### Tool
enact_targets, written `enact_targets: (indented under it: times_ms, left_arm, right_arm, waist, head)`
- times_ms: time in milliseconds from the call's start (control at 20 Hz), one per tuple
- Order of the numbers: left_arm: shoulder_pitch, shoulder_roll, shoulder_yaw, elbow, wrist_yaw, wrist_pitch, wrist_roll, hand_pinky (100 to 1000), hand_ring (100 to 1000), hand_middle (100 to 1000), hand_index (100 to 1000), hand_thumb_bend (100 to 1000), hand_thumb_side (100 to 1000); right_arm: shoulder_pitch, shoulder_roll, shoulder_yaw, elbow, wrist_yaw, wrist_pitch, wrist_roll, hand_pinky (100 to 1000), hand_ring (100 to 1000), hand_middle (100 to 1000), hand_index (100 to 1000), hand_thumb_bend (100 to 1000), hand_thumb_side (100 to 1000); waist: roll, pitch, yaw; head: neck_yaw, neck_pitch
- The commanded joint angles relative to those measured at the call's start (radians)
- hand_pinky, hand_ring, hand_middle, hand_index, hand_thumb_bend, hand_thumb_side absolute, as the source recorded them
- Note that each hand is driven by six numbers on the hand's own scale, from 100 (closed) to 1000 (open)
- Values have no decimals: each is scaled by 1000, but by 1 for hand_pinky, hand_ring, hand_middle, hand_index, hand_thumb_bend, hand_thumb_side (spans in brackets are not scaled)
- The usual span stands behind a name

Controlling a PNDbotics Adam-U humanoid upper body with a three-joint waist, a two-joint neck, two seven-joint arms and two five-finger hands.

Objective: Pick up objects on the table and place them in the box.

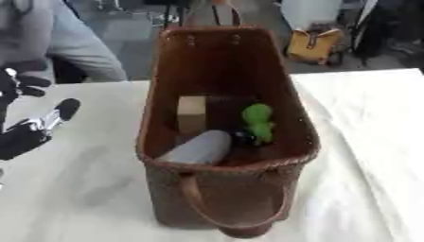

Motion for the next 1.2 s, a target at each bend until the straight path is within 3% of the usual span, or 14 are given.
enact_targets:
  times_ms: [50,450,1200]
  left_arm:
    - [-3,10,11,-12,6,-2,6,667,692,753,836,702,571]
    - [2,4,13,-11,12,-5,23,665,692,754,836,687,613]
    - [5,2,18,-14,17,-5,44,661,693,756,836,652,663]
  right_arm:
    - [-11,-10,-11,-23,-13,3,1,464,610,648,804,644,563]
    - [-13,-2,-11,-23,-53,6,5,459,606,641,801,640,565]
    - [-12,3,-17,-36,-56,9,4,462,607,640,800,641,566]
  waist:
    - [-1,-11,1]
    - [2,-13,4]
    - [-2,-17,6]
  head:
    - [-2,-3]
    - [18,-27]
    - [7,-57]
